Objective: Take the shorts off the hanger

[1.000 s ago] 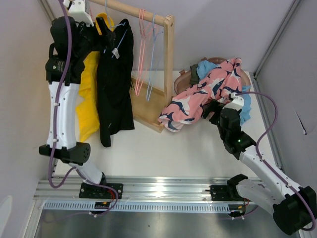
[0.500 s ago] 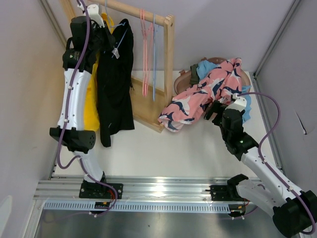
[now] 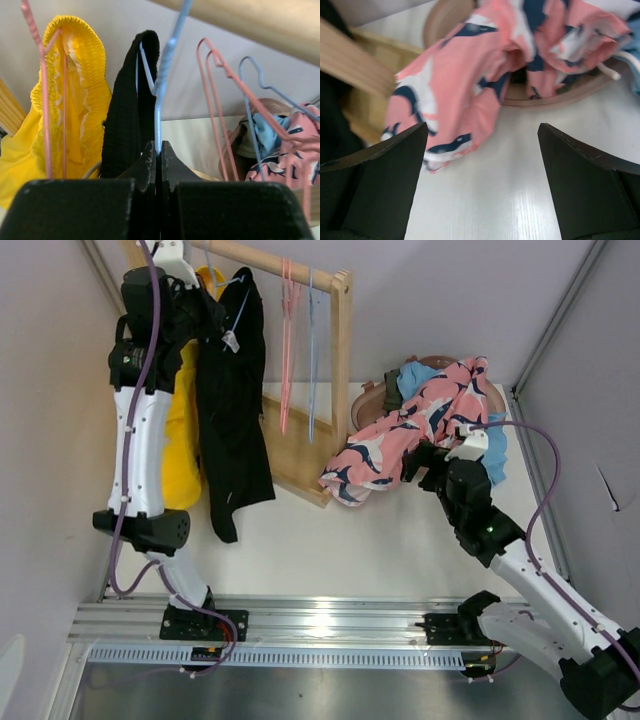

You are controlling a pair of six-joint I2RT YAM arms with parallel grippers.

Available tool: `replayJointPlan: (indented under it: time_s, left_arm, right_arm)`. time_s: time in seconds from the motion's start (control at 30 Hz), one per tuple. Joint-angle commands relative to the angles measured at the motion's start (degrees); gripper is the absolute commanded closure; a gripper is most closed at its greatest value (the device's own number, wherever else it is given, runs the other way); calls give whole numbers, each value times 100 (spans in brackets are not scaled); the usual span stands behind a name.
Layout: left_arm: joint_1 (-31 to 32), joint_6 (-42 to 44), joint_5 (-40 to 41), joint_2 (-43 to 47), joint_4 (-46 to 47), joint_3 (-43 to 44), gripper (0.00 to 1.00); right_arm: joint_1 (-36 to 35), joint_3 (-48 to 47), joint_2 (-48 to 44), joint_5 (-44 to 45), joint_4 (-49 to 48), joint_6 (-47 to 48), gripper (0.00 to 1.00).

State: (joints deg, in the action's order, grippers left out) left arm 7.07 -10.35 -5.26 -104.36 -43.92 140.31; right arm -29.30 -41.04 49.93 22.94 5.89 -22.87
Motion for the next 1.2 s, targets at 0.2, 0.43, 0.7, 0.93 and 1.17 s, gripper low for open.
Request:
replayJointPlan:
  time_s: [0.2, 0.43, 0.7, 0.93, 1.17]
  left_arm:
    - [-30, -265, -212, 1637, 323, -414, 100]
    - [-30, -450, -432, 2305, 525, -1515, 100]
    - [-30, -398, -380, 2596, 472, -1805, 100]
    - [-30, -442, -494, 2885, 463, -1972, 100]
    - [-30, -424, -546, 3193, 429, -2227, 100]
  right_arm:
    - [-2222, -2583, 708, -519, -351, 950, 1]
    - [-4812, -5086, 3438, 1574, -783, 2411, 0]
    - [-5349, -7794, 5886, 1485, -398, 2410, 1]
    - [-5411, -8483, 6582, 1775, -519, 2498, 1]
    - [-5428, -8000, 6591, 2600, -1247, 2858, 47]
